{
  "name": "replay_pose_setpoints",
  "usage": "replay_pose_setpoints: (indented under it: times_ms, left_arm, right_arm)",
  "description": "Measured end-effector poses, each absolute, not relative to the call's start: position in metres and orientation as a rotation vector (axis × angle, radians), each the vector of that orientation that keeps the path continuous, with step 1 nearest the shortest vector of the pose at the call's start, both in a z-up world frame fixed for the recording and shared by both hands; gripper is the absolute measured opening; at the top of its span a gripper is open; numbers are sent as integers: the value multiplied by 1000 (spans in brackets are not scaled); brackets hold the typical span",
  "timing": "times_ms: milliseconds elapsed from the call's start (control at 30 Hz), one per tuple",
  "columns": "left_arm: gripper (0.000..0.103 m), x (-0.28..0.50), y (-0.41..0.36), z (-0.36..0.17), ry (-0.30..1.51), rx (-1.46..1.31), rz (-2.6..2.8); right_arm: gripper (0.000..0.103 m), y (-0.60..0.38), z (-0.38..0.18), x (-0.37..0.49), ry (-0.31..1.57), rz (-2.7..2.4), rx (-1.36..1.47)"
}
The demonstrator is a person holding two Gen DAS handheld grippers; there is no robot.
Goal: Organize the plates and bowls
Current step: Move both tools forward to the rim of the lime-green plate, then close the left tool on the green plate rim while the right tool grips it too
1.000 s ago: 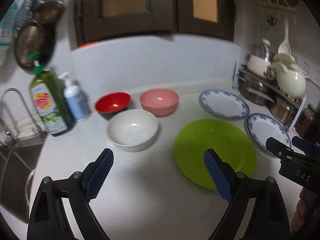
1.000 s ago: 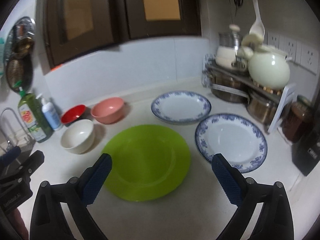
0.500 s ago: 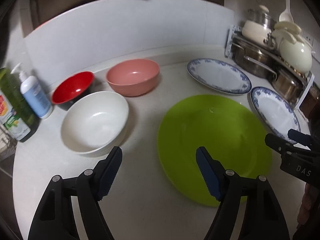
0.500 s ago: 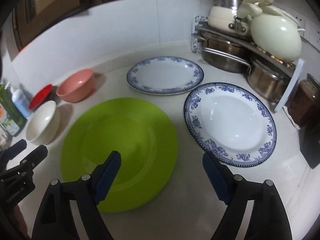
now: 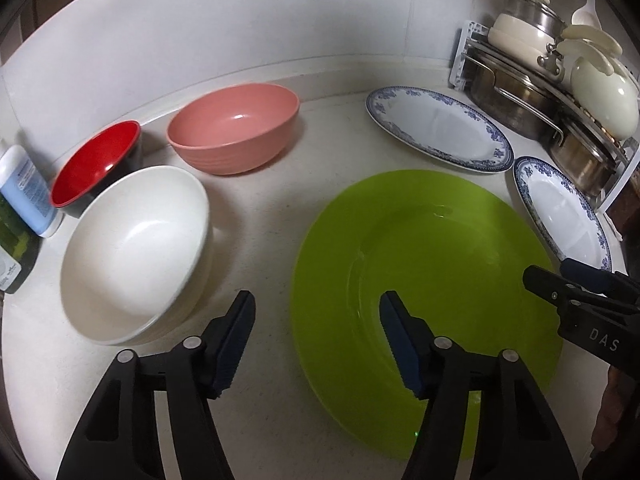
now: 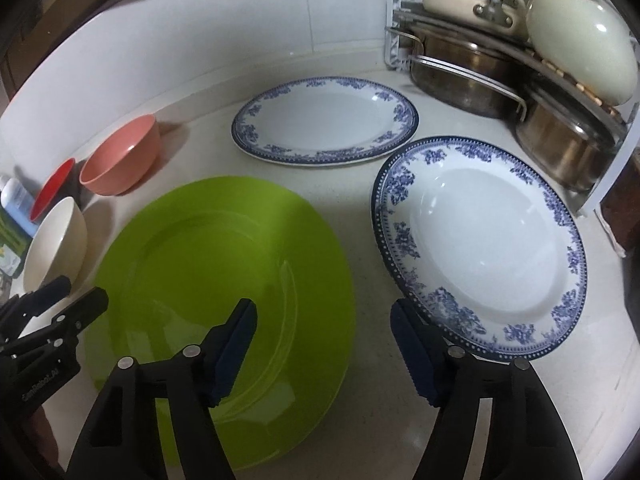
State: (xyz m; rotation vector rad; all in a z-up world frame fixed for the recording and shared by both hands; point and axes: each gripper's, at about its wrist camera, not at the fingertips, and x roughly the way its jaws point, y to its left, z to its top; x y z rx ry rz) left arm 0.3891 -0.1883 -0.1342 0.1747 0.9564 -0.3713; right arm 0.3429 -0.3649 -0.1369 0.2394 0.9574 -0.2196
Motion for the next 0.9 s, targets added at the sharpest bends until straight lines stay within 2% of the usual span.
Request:
replay_pose_setpoints:
  times_ms: [400, 600, 700, 900]
  left_arm:
    - [46, 400, -193, -145, 1013, 158, -397]
    - [37, 402, -194, -148, 1029, 158, -397]
    - [36, 402, -193, -148, 1029, 160, -395]
    - [35, 400, -192, -148, 1034, 146, -384]
  right_arm:
    - [56, -370, -146, 358, 993, -196, 244]
    - [45, -369, -149, 362, 1009, -187, 237]
    - [41, -368, -151, 363, 1020, -193, 224]
    - [41, -367, -151, 364, 1025, -194, 209]
